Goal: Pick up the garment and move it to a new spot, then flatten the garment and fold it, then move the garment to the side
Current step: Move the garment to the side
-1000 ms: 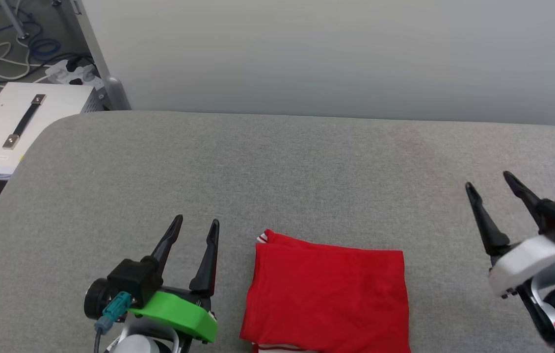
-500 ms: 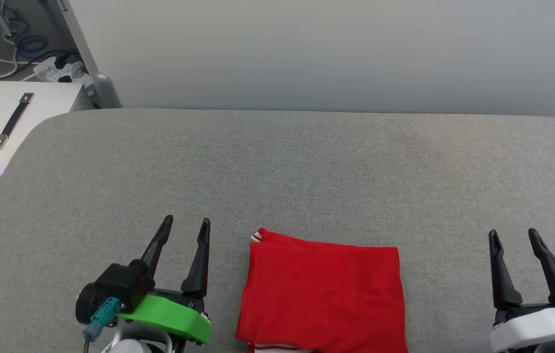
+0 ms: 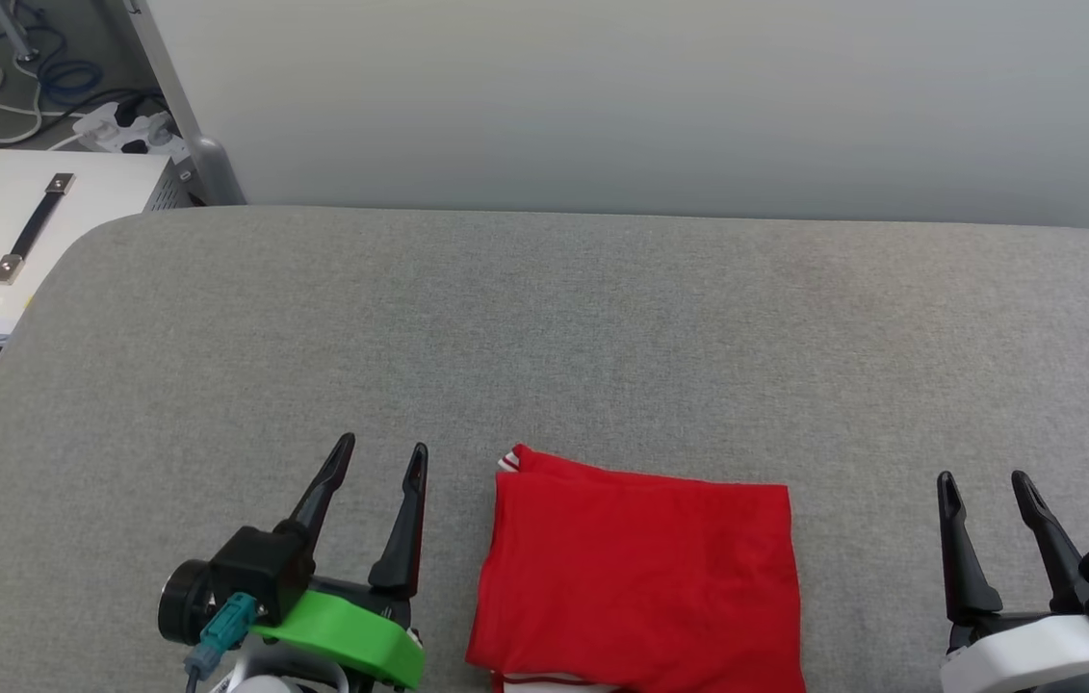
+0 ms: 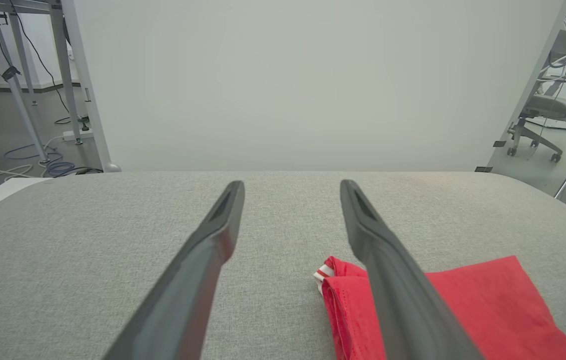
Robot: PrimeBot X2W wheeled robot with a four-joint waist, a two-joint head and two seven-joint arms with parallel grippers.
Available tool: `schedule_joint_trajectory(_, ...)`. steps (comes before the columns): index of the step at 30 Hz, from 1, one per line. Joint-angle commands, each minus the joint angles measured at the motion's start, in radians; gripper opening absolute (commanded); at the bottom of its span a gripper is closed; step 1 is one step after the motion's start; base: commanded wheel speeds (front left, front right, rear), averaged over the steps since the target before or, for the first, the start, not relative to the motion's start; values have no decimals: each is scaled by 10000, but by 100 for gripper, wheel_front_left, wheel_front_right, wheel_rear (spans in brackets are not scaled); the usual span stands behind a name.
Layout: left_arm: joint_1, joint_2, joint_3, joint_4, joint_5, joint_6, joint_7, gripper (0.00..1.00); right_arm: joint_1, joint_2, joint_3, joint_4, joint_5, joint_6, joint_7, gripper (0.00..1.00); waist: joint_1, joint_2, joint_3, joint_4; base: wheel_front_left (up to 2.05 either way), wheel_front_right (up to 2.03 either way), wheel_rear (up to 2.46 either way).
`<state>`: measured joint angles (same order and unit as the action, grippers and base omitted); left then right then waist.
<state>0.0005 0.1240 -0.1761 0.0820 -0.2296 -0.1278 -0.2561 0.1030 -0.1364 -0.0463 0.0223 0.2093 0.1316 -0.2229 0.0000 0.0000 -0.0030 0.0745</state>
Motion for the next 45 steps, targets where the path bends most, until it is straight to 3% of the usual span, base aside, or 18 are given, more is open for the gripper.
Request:
schedule_joint_trajectory(1,49,5,20,-55,59,-29,-57,100,-13,2,11,50,192,-9,79,100,0,0,9,21,0,0,0)
schedule_joint_trajectory(7,-15,-7,36,-80,47,-29,-57,100,-33,-530,477,-64,792,-9,1439,100,0,0,68,89,0,0,0)
schedule_joint_trajectory(15,-169,-49,31,-50,13,-29,-57,100,-426,-1550,1602,-1235,2747,-9,7079,100,0,0,395,134,0,0,0)
schedule_joint_trajectory(19,-382,-46,-113,-51,10,-29,-57,100,-755,-1396,1485,-1613,3151,-9,9486,100,0,0,648,305,0,0,0)
schedule_joint_trajectory(23,-556,-54,-227,-37,-2,-29,-57,100,-1108,-1041,1402,-1663,2956,-9,11183,100,0,0,926,571,0,0,0)
schedule_joint_trajectory(29,-794,-105,-239,40,71,-29,-57,100,-1585,-564,1323,-1302,2249,-9,11935,100,0,0,1362,1027,0,0,0)
schedule_joint_trajectory(34,-1004,-133,-291,69,85,-29,-57,100,-1876,19,1283,-549,2011,-9,11896,100,0,0,1730,1412,0,0,0)
schedule_joint_trajectory(40,-1127,-161,-378,95,102,-29,-57,100,-1953,194,1642,393,1909,-9,11678,100,0,0,1899,1590,0,0,0)
schedule_joint_trajectory(41,-1196,-170,-413,134,122,-29,-57,100,-1968,85,2005,856,1837,-9,11597,0,0,0,1925,1610,0,0,0)
schedule_joint_trajectory(45,-1233,-170,-402,177,137,-29,-57,100,-2109,-67,2301,1205,1828,-9,11121,0,0,0,1809,1516,0,0,0)
